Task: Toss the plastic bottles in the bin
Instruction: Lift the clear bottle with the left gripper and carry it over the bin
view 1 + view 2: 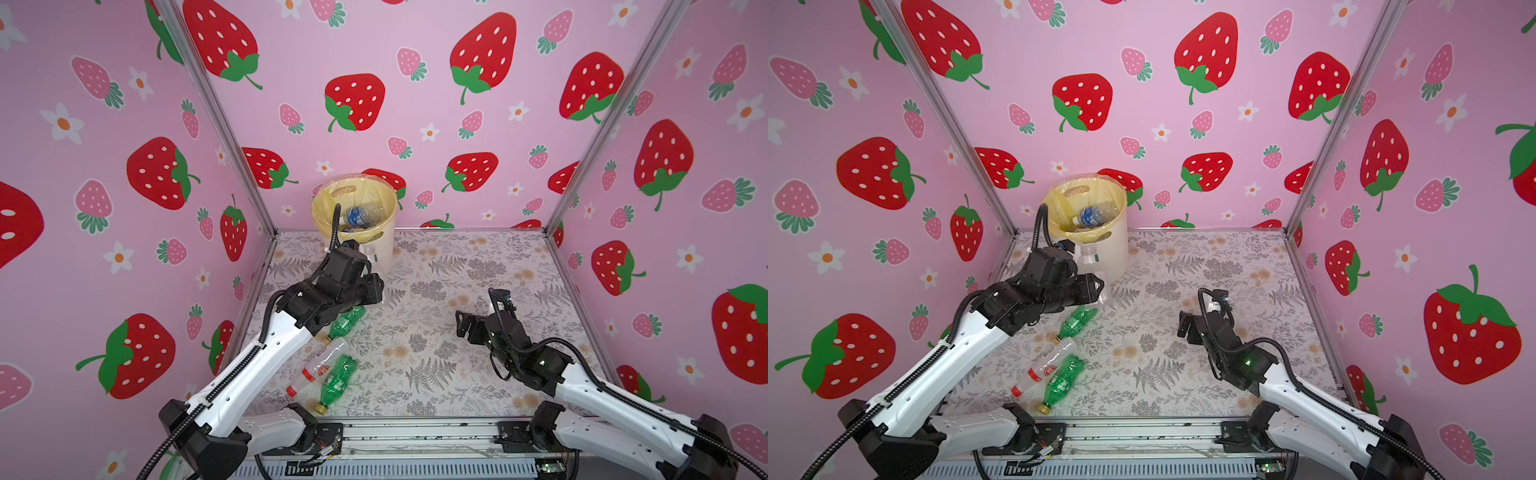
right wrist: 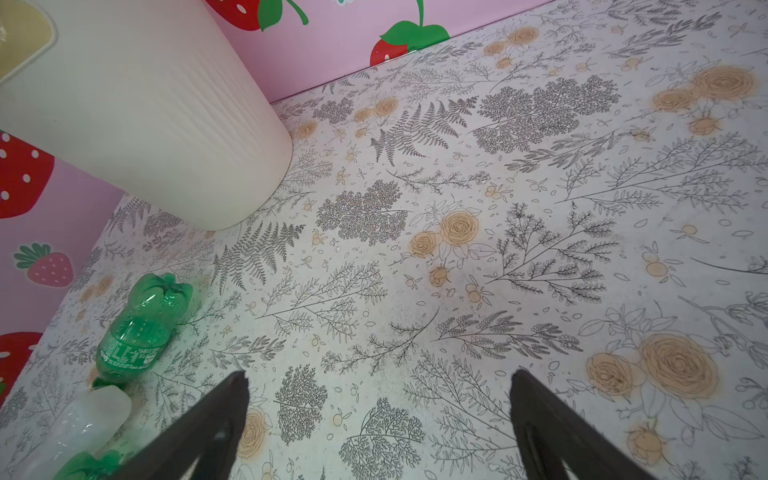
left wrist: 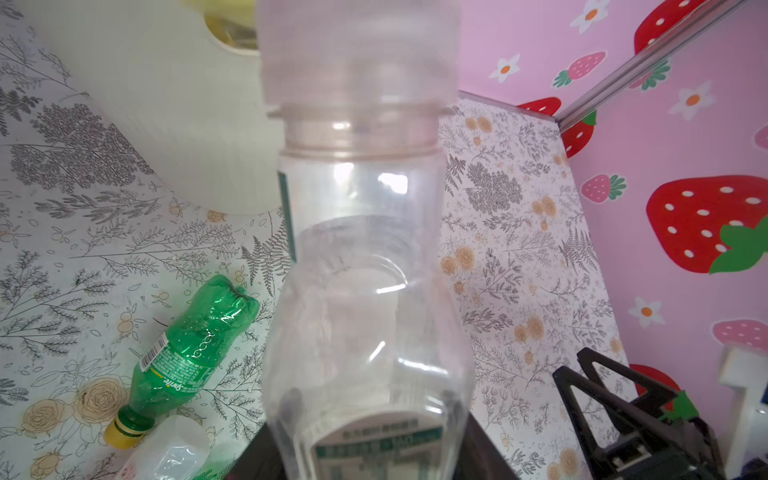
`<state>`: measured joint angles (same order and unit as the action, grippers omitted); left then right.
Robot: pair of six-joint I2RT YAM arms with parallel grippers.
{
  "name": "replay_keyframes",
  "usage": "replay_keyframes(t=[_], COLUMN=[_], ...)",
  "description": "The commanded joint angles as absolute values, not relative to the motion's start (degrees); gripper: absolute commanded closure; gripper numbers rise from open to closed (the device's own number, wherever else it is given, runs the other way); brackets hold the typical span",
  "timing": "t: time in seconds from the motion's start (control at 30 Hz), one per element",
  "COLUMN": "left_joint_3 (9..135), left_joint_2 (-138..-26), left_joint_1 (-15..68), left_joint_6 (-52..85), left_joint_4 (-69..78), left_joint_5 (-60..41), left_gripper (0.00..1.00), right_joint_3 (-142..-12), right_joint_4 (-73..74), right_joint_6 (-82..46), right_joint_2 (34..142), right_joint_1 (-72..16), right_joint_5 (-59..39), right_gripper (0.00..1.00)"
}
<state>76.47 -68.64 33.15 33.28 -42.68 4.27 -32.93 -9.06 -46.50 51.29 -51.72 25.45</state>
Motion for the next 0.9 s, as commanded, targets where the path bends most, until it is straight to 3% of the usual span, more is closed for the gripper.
replay_keyframes(t=[0.0,0.5,0.87], left_joint_3=[79.7,82.6,73.6], left_joint_2=[-66.8,-60.6,-54.6], left_joint_1=[31.2,18.2,12.6], left_joint_6=[31.9,28.8,31.2], left_joint_4=[-43.5,-40.0,-39.1], left_joint_5=[2.3,-0.1,-4.3], left_gripper=[0.48,0.48,0.48], right_joint_3=[-32.6,-32.2,-31.8], right_joint_4=[-8.4,-7.9,-8.0], right_joint_6=[-47.5,-47.4,-47.4], right_joint_2=[51.4,51.7,51.8], right_joint_1=[-51.5,-51.5,-51.5], right_joint_5=[25.2,25.0,24.8], right_gripper=[0.01,0.01,0.01])
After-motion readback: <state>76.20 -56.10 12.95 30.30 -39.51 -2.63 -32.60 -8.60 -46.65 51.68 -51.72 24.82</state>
